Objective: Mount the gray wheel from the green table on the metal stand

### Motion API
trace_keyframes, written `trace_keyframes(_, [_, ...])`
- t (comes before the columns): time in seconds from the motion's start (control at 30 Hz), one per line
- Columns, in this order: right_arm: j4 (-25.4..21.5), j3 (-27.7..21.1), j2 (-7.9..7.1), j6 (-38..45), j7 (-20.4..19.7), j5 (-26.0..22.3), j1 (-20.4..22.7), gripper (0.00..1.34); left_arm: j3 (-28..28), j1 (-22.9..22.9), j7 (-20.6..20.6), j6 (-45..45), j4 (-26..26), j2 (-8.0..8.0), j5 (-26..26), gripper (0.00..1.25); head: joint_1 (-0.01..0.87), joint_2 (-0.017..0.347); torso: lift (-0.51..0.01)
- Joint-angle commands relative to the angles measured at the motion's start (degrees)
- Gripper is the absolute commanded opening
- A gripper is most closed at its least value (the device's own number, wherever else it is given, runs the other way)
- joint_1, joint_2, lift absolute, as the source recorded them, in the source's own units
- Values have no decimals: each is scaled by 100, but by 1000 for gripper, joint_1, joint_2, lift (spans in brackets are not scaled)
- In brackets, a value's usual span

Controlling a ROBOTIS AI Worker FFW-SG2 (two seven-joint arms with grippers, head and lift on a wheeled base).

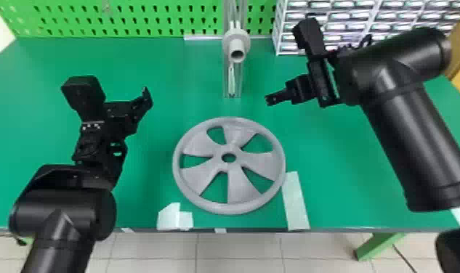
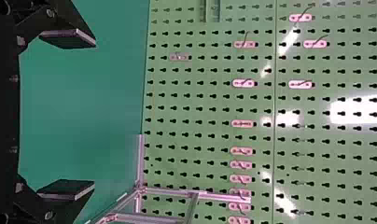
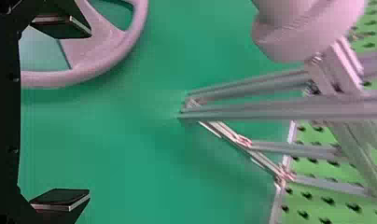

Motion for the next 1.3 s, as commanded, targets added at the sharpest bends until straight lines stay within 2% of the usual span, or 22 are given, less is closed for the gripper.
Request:
trace_keyframes(0.0, [327, 190, 37, 120, 376, 337, -232, 1239, -10, 0, 0, 0, 2, 0, -9, 1042, 867, 52, -100])
trace_keyframes(0.27, [784, 472, 116, 269, 1316, 1110, -513, 1239, -19, -9, 0, 0, -7, 9, -18, 1039, 867, 52, -100])
trace_keyframes(0.4, [1030, 630, 204, 348, 1791, 1602, -671, 1239, -28, -9, 0, 0, 2, 9, -27, 1037, 867, 52, -100])
trace_keyframes(0.57, [1276, 753, 300, 348, 2151, 1919, -812, 1239, -54, -18, 0, 0, 2, 35, -27, 1035, 867, 52, -100])
trace_keyframes(0.7, [1504, 920, 397, 375, 2591, 2332, -917, 1239, -71, -35, 9, 0, -7, 88, -18, 1032, 867, 52, -100])
trace_keyframes(1.27, [1970, 1342, 634, 366, 2995, 2736, -1128, 1239, -151, -88, 9, 0, 2, 193, 35, 1023, 867, 52, -100])
